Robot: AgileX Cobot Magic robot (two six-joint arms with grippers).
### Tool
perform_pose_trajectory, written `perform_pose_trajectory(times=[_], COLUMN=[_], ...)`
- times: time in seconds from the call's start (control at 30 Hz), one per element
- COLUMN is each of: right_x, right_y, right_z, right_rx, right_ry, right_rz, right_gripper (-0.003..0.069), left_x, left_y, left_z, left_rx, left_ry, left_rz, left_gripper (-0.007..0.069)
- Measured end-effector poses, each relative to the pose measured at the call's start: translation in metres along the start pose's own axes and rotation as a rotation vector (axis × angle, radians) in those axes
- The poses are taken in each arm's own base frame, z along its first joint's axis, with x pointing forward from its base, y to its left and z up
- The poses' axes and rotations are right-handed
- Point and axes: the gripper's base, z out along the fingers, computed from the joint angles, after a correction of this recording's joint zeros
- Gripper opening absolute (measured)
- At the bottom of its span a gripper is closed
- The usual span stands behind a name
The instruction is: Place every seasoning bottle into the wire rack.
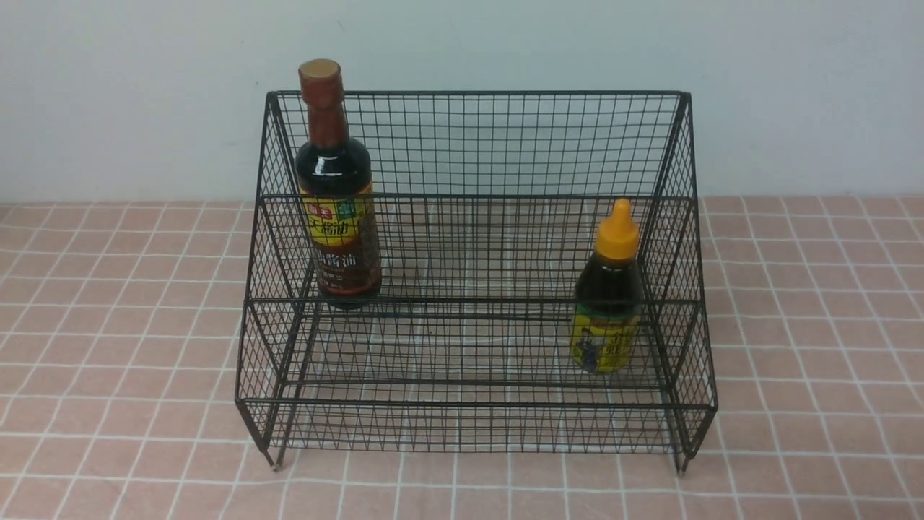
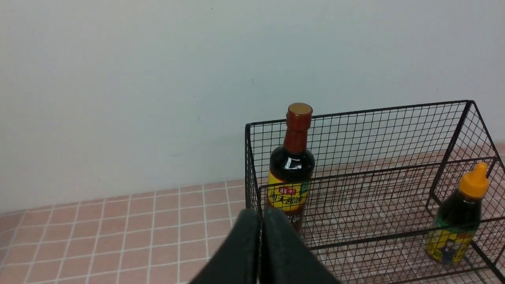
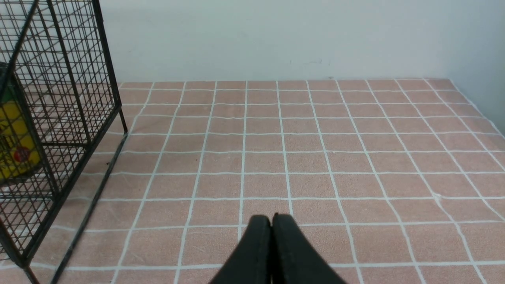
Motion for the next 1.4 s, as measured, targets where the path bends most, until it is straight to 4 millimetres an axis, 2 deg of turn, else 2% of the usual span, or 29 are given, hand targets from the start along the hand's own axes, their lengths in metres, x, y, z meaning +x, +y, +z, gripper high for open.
perform_pose_trajectory(times=[0.03,0.07,0.13,0.2,0.23,0.33,0.57,0.93,1.1,1.3,1.4], right_x=[0.0,0.0,0.0,0.0,0.0,0.0,0.0,0.0,0.0,0.0,0.0], right_y=[0.0,0.0,0.0,0.0,0.0,0.0,0.0,0.0,0.0,0.0,0.0], right_z=[0.0,0.0,0.0,0.0,0.0,0.0,0.0,0.0,0.0,0.0,0.0], right_rx=[0.0,0.0,0.0,0.0,0.0,0.0,0.0,0.0,0.0,0.0,0.0], right_ry=[0.0,0.0,0.0,0.0,0.0,0.0,0.0,0.0,-0.001,-0.001,-0.001], right_rz=[0.0,0.0,0.0,0.0,0.0,0.0,0.0,0.0,0.0,0.0,0.0], right_gripper=[-0.0012,-0.0012,-0.0012,-0.0012,-0.0012,-0.0012,-0.0012,-0.0012,-0.0012,-0.0012,-0.0012], left_x=[0.031,0.034,0.065,0.086,0.088,0.115,0.141,0.148,0.186,0.248,0.258], left_y=[0.001,0.001,0.002,0.003,0.003,0.003,0.003,0.004,0.008,0.013,0.013], left_z=[0.0,0.0,0.003,0.006,0.007,0.013,0.027,0.03,0.042,0.061,0.064], left_rx=[0.009,0.01,0.01,0.011,0.011,0.019,0.017,-0.018,-0.121,-0.181,-0.179], left_ry=[-0.04,-0.045,-0.099,-0.136,-0.134,-0.138,-0.065,-0.042,0.013,0.045,0.063], left_rz=[-0.015,-0.015,0.002,0.012,0.012,0.01,0.019,0.019,0.018,0.045,0.047], left_gripper=[-0.0007,-0.0007,-0.0007,-0.0007,-0.0007,-0.0007,-0.0007,-0.0007,-0.0007,-0.0007,-0.0007])
